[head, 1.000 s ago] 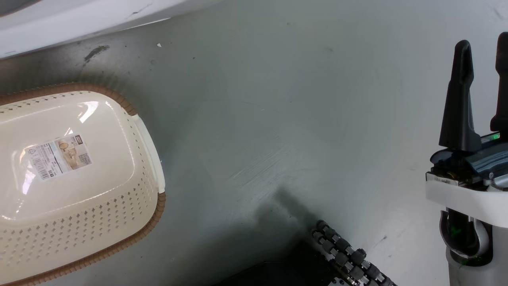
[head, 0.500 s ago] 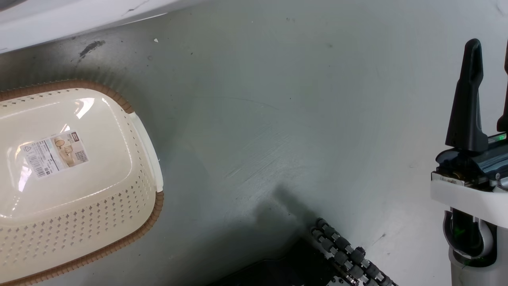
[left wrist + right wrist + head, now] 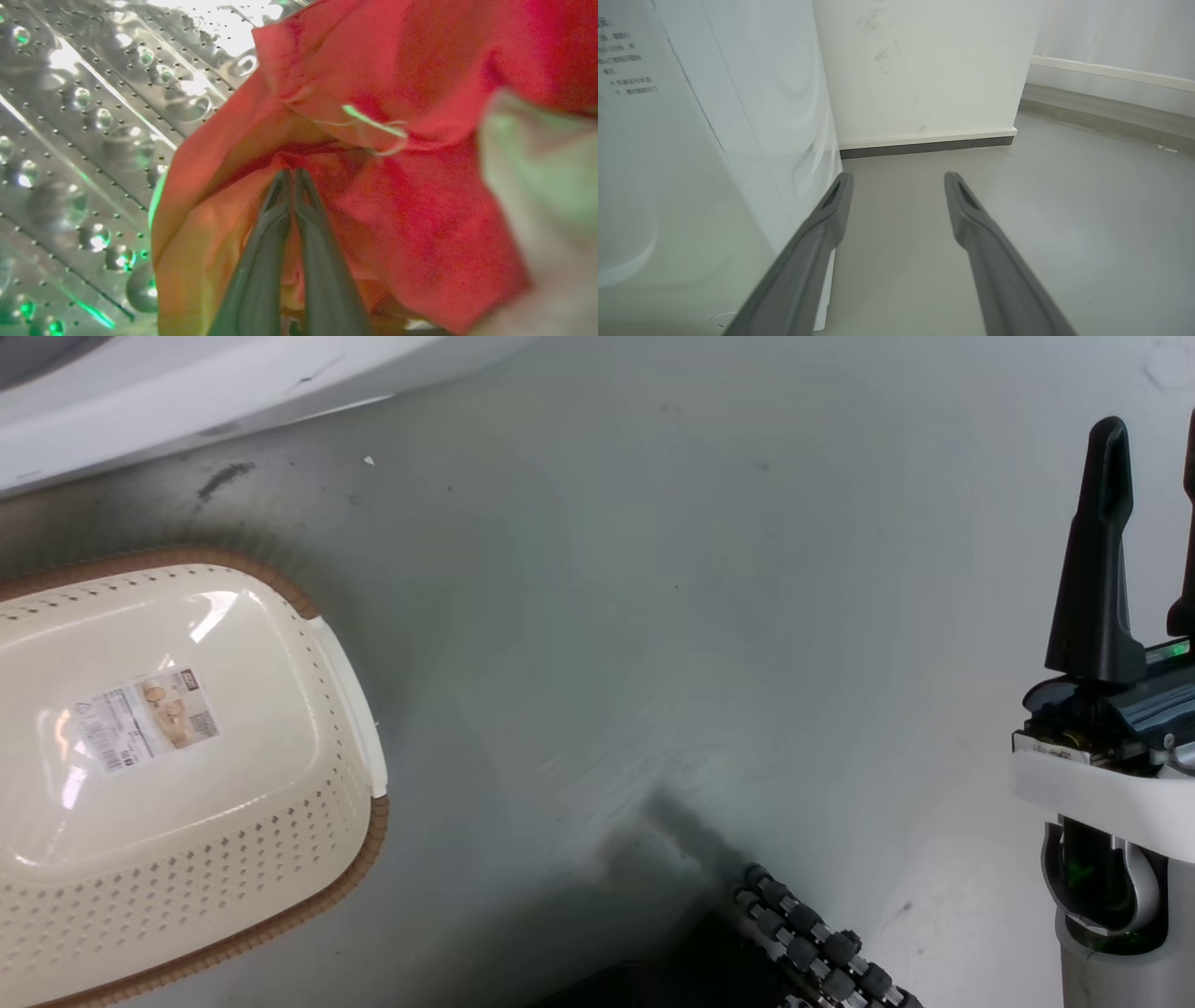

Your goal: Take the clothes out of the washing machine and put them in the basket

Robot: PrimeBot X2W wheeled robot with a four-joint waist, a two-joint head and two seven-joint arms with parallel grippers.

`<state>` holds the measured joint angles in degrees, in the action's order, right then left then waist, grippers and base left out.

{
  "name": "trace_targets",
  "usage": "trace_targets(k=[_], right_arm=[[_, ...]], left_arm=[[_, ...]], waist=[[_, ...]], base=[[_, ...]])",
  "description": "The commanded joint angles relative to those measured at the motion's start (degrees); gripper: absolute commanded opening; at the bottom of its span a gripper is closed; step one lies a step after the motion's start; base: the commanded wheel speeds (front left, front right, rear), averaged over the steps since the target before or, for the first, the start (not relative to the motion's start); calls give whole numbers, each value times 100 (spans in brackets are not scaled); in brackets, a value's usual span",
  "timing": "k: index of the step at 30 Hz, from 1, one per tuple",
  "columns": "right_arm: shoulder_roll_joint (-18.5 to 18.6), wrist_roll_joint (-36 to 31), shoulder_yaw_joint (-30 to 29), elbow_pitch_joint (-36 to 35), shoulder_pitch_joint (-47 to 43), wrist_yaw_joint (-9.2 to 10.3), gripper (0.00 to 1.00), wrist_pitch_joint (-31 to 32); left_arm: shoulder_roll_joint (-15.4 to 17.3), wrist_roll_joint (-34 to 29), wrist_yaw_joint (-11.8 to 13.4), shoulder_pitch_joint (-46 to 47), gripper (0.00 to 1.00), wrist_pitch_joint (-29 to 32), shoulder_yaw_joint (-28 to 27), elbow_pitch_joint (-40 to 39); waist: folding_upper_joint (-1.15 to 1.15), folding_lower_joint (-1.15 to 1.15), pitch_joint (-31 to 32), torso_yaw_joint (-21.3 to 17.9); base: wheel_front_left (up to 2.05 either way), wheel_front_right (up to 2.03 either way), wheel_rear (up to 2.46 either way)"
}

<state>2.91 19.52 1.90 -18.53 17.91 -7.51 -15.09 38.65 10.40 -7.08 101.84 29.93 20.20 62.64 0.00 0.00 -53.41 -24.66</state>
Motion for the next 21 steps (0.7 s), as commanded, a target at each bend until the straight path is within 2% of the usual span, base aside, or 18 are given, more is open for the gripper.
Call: trace_targets(k=[1,11,17,21], right_arm=[[-5,-34,-29,20,89,4,100,-12],[-4,-352,-93,151,-67,4,100,-12],[-3,-522,-76,268,-241,4,100,-12],[-2,-608,-36,319,-291,4,100,-12]], left_arm=[[-75,100,-14,-175,0,-190,-47,46],[-511,621,-34,-1116,0,-1613,-72,208],[-762,1006,-34,-1905,0,-2188,266,94],[-789,1297,-35,-2313,0,-2461,452,-31]], waist=[[0,0,169,115],[0,0,972,522],[0,0,1435,741],[0,0,1675,822]], base=[[0,0,0],[0,0,0],[0,0,0],[0,0,0]])
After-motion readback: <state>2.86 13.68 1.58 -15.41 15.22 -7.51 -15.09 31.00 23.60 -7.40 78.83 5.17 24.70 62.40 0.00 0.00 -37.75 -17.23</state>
